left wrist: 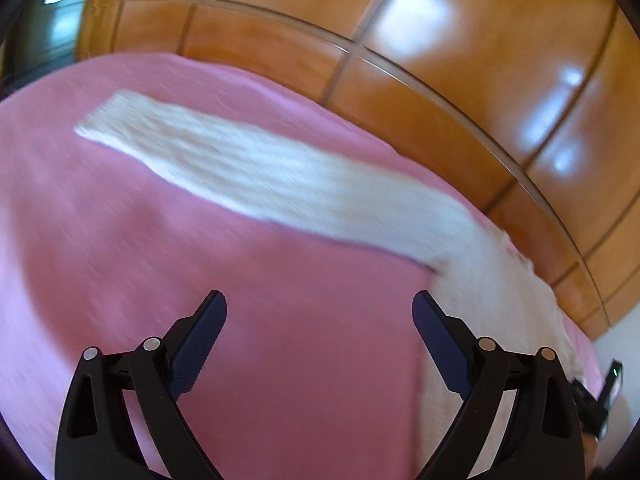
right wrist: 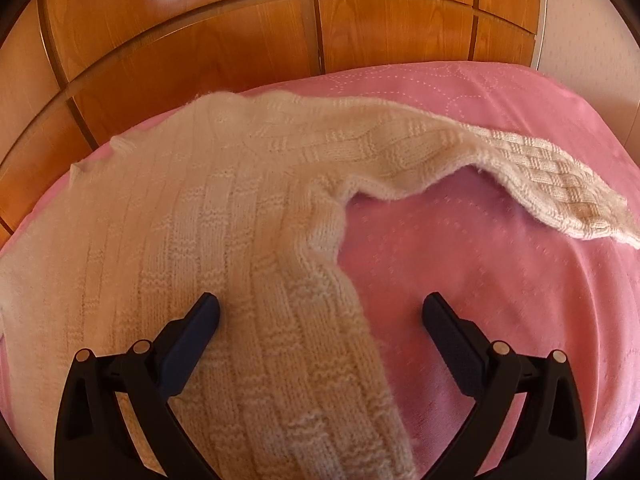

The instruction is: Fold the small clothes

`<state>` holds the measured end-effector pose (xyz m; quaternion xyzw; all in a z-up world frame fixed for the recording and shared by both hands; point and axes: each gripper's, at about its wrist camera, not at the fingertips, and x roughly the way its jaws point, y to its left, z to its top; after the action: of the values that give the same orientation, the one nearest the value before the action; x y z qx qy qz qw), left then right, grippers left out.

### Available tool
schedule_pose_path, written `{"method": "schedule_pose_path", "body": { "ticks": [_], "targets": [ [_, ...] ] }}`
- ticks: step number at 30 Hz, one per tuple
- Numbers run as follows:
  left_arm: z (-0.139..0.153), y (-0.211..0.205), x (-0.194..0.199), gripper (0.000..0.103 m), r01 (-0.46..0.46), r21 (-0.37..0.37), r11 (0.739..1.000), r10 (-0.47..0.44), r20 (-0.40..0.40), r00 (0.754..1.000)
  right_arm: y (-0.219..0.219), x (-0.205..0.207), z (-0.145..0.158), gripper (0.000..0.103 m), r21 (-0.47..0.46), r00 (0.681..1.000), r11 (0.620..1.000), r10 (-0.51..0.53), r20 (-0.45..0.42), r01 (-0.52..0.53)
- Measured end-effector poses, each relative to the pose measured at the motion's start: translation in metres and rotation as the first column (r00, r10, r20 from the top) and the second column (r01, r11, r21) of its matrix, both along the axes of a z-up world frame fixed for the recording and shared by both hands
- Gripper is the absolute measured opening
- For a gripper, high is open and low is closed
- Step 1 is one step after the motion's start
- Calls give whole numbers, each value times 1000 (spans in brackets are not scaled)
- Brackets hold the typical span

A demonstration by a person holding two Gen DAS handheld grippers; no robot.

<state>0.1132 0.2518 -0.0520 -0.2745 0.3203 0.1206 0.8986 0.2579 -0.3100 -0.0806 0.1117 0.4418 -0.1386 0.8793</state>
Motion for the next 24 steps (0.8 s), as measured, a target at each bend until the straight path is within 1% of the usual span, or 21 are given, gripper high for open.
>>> {"method": "schedule_pose_path", "body": {
  "ticks": [1, 3, 5, 7, 8, 9, 10, 11, 12, 14, 16, 18, 20, 22, 23, 24],
  "targets": [
    [0, 14, 1, 93, -36, -6, 999, 36, -4, 999, 0, 0, 0, 101, -1, 1000, 1000, 0, 1, 0],
    [0, 39, 2, 93, -105, -44, 994, 105, -5, 995, 2, -1, 1, 101, -1, 1000, 1000, -2, 4, 2],
    [-2, 64, 2, 93, -180, -86, 980, 180, -3, 984, 3, -1, 1, 101, -3, 1000, 1000, -2, 4, 2],
    [-7, 89, 2, 92, -246, -144, 958, 249, 0, 969, 5, 1, 0, 101, -5, 1000, 1000, -3, 4, 3],
    [-11, 105, 2, 83, -280, -182, 943, 283, -9, 959, 4, 1, 0, 101, -5, 1000, 1000, -2, 4, 2],
    [-14, 114, 4, 71, -300, -203, 932, 303, -19, 953, 5, 1, 1, 101, -8, 1000, 1000, -3, 4, 3],
    [-19, 127, 4, 66, -325, -229, 918, 326, -37, 945, 5, 1, 1, 101, -11, 1000, 1000, -3, 4, 3],
    [-22, 137, 3, 57, -344, -254, 904, 345, -39, 938, 5, 1, 1, 101, -16, 1000, 1000, -4, 2, 4],
    [-25, 145, 3, 53, -357, -283, 890, 364, -29, 931, 6, 1, 1, 101, -18, 1000, 1000, -3, 1, 3],
    [-28, 158, 5, 53, -362, -336, 869, 381, -12, 925, 5, 1, 1, 101, -21, 1000, 1000, -3, 0, 3],
    [-29, 165, 9, 53, -361, -363, 859, 388, 0, 922, 5, 1, 1, 101, -23, 1000, 1000, -3, 0, 3],
    [-31, 176, 13, 53, -371, -393, 842, 404, 2, 915, 5, 1, 1, 101, -28, 1000, 1000, -3, -2, 3],
    [-31, 179, 20, 53, -380, -416, 826, 417, -1, 909, 5, 2, 0, 101, -36, 1000, 999, -3, -5, 3],
    [-29, 185, 26, 21, -375, -435, 818, 407, -22, 913, 4, 2, 0, 101, -37, 1000, 999, -2, -5, 2],
    [-25, 186, 32, 6, -369, -425, 827, 387, -45, 921, 5, 2, 0, 101, -37, 1000, 999, -2, -5, 2],
    [-20, 189, 32, 6, -364, -408, 837, 383, -39, 923, 5, 2, 0, 101, -36, 1000, 999, -2, -4, 2]
  ]
}}
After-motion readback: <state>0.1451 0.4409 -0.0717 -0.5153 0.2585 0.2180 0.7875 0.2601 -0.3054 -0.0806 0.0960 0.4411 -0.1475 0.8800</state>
